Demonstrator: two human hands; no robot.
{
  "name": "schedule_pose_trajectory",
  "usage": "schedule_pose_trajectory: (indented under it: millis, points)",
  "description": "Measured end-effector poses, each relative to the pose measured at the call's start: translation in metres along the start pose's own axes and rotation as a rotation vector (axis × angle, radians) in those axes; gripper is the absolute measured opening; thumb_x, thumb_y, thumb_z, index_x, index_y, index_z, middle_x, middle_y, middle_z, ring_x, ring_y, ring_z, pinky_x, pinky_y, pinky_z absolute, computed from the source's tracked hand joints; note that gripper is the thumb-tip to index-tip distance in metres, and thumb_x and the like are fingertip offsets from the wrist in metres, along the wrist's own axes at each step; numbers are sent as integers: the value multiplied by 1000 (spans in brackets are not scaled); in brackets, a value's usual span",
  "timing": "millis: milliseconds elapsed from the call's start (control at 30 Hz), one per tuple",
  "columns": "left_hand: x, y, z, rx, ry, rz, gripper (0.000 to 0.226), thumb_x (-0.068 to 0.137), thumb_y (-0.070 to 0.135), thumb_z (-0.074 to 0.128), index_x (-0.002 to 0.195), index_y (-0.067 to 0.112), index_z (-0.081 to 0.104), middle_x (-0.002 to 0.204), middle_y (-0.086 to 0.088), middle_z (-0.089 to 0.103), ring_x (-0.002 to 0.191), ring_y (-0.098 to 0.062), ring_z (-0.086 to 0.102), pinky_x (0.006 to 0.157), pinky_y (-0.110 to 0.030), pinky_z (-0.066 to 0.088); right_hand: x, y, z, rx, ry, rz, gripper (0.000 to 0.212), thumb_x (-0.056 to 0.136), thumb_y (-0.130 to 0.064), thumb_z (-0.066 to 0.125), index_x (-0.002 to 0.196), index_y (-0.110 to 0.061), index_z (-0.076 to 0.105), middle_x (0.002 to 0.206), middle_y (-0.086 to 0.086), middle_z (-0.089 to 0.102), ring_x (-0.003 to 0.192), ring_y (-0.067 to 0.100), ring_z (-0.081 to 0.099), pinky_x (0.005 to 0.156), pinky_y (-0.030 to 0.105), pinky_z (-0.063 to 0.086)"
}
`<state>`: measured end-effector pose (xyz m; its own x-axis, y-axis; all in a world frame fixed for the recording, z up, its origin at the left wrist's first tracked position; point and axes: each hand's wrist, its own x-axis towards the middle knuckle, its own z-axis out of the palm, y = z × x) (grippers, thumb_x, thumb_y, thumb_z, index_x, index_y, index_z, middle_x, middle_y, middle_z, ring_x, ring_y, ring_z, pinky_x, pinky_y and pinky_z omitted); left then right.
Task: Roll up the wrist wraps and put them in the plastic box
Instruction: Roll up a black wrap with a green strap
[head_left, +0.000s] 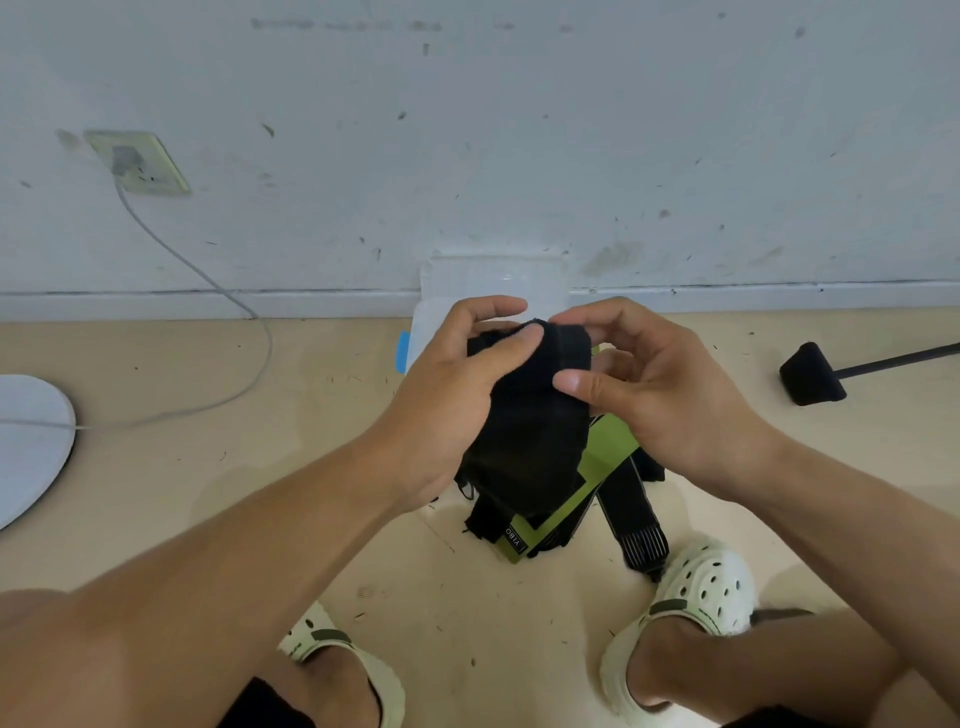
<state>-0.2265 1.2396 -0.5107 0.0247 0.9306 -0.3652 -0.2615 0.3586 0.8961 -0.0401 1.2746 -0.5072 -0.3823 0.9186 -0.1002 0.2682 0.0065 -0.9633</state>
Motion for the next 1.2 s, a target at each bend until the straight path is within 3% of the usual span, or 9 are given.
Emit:
schedule_pose_trajectory:
  millis: [200, 400, 567, 700, 800, 867, 1033, 1133, 1200]
  points:
    - [2, -8, 4, 36, -42, -94, 60, 84, 61, 67, 133, 25, 66, 125, -3, 75, 119, -26, 70, 103, -52, 56, -4, -1, 2, -19, 119, -97, 40, 85, -2, 81, 103, -37, 71, 104, -8, 75, 86, 12, 72, 77, 30, 59]
    - [2, -13, 6, -82, 24, -111, 46, 96, 45, 70, 133, 18, 63, 124, -8, 75, 118, -29, 71, 104, -54, 55, -15, 9, 14, 15, 309, -63, 40, 87, -14, 81, 123, -31, 74, 100, -8, 81, 94, 6, 76, 83, 25, 62]
    - [-1, -17, 7, -111, 68, -126, 37, 97, 37, 69, 128, 18, 62, 121, -7, 75, 117, -29, 71, 104, -55, 55, -28, 10, 31, -89, 230, -77, 40, 102, -16, 63, 136, -37, 62, 118, -27, 71, 101, -16, 67, 81, 5, 52]
    - [-2, -18, 4, -74, 64, -94, 32, 92, 31, 75, 121, 20, 65, 116, -6, 75, 115, -29, 71, 99, -51, 59, -28, 9, 27, -285, 168, -149, 43, 104, -27, 56, 147, -32, 57, 139, -27, 61, 127, -15, 54, 98, 9, 49]
    - [-3, -15, 4, -46, 53, -72, 32, 90, 28, 77, 120, 19, 67, 117, -8, 75, 111, -27, 73, 93, -49, 62, -21, 6, 19, -208, 133, -79, 51, 96, -28, 70, 143, -44, 55, 115, -33, 68, 105, -13, 65, 81, 7, 53]
    - [-2, -13, 4, 3, 24, -60, 32, 89, 28, 78, 118, 20, 67, 116, -9, 75, 110, -28, 73, 93, -50, 62, -13, 2, 8, -176, 107, -38, 60, 88, -26, 80, 141, -43, 56, 117, -23, 69, 101, -4, 68, 84, 16, 58]
    - [-2, -14, 6, 91, -82, -103, 55, 87, 57, 72, 128, 20, 67, 122, -7, 74, 119, -26, 70, 106, -53, 54, -10, 1, -5, -75, 78, -94, 33, 75, -12, 89, 98, -30, 73, 90, -6, 77, 82, 14, 76, 81, 36, 64]
    - [-2, -10, 7, 145, -133, -134, 67, 87, 77, 55, 126, 25, 71, 123, 0, 75, 122, -19, 68, 112, -46, 48, -15, 5, -5, -118, 145, -234, 32, 75, -11, 89, 93, -31, 71, 95, -12, 73, 94, 14, 72, 84, 26, 59]
    - [-2, -8, 8, 148, -143, -128, 63, 83, 69, 55, 126, 26, 71, 122, 0, 76, 118, -16, 70, 110, -41, 51, -16, 8, -6, -141, 175, -322, 33, 76, -6, 88, 93, -29, 70, 98, -13, 71, 101, 14, 71, 87, 24, 58]
